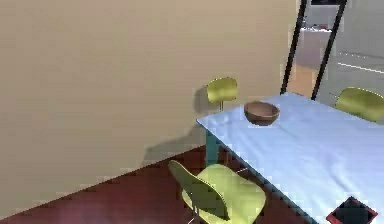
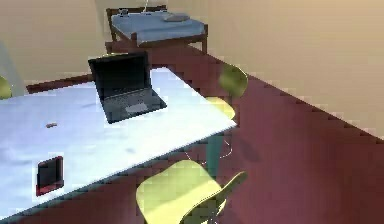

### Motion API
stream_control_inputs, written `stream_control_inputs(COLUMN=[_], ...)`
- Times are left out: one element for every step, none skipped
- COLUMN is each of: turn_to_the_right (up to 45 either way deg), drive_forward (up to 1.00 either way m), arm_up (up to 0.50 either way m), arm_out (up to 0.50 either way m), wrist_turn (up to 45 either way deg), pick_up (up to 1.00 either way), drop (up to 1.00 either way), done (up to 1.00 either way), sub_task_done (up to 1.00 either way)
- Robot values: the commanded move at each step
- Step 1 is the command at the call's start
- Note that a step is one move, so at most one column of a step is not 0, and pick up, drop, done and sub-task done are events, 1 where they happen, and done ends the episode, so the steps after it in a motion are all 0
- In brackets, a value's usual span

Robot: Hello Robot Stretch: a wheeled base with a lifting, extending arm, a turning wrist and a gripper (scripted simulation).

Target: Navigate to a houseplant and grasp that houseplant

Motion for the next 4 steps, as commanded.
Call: stream_control_inputs(turn_to_the_right=[-45.0, -45.0, -27.0, 0.0], drive_forward=[0.00, 0.00, 0.00, 0.35], arm_up=[0.00, 0.00, 0.00, 0.00], arm_out=[0.00, 0.00, 0.00, 0.00], wrist_turn=[0.0, 0.0, 0.0, 0.0], pick_up=[0.00, 0.00, 0.00, 0.00], drop=[0.00, 0.00, 0.00, 0.00], done=[0.00, 0.00, 0.00, 0.00], sub_task_done=[0.00, 0.00, 0.00, 0.00])
